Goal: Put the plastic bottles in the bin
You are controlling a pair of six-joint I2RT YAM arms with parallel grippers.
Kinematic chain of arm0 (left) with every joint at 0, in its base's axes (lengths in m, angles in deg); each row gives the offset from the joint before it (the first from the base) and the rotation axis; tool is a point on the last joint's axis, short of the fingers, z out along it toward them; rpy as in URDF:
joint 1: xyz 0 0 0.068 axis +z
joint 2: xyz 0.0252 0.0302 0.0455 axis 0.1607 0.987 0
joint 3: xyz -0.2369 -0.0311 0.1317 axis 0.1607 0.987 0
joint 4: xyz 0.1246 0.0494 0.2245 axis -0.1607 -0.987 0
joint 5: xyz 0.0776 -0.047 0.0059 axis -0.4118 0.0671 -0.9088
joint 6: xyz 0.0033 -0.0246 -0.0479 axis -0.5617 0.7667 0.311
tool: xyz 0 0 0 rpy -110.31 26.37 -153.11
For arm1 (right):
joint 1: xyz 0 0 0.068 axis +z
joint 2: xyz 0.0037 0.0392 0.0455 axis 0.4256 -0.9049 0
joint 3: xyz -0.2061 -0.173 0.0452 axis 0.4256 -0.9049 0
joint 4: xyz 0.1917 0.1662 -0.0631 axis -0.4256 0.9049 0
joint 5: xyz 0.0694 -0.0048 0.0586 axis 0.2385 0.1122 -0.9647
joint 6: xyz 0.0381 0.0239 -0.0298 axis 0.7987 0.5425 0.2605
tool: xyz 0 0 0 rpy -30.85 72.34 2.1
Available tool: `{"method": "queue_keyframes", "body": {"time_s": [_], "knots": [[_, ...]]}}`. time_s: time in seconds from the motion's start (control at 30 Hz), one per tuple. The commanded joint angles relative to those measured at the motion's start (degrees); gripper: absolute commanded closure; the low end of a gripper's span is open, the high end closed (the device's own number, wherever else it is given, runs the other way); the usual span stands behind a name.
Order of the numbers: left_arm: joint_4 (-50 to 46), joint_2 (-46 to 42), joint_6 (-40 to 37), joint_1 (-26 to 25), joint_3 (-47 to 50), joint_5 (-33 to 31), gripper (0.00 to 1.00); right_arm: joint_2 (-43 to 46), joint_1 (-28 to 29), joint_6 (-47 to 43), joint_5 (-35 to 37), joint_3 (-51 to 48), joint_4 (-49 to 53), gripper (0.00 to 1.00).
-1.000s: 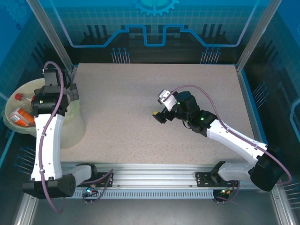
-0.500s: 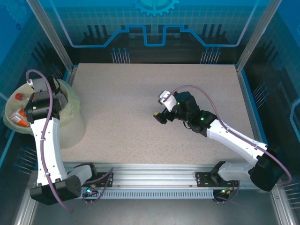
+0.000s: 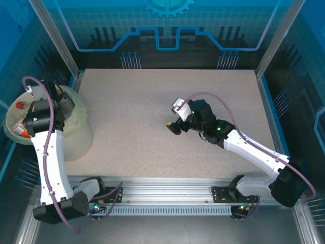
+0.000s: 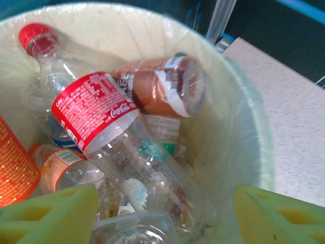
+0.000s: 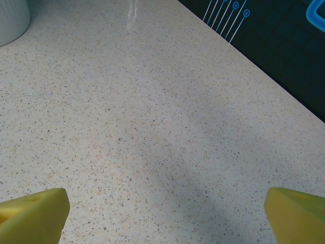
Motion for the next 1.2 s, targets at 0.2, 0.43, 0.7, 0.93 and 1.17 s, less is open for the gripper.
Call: {"method": "queue_keyframes", "body": {"time_s": [0.2,0.43,0.7,0.93,1.17], "knots": [[8.53,-9.51,8.22,-0.54,-0.79,23.36,0.24,5.69,-0.44,3.54,4.26,-2.27,-1.96,0.0],[32.98,-12.52,17.97,-10.58,11.61,38.01,0.2,10.23,-1.89,6.17,10.56,-6.1,-2.65,0.0],[41.12,-4.0,16.87,-22.05,18.06,32.52,0.12,15.42,-11.98,17.21,18.53,-11.74,-0.47,0.0],[48.95,4.08,14.4,-22.8,25.87,30.81,0.01,16.71,-25.37,22.91,15.14,-19.81,-3.82,0.0],[52.33,6.6,8.23,-22.77,32.6,23.31,0.01,10.45,-34.74,19.75,6.12,-25.78,-15.14,0.0]]}}
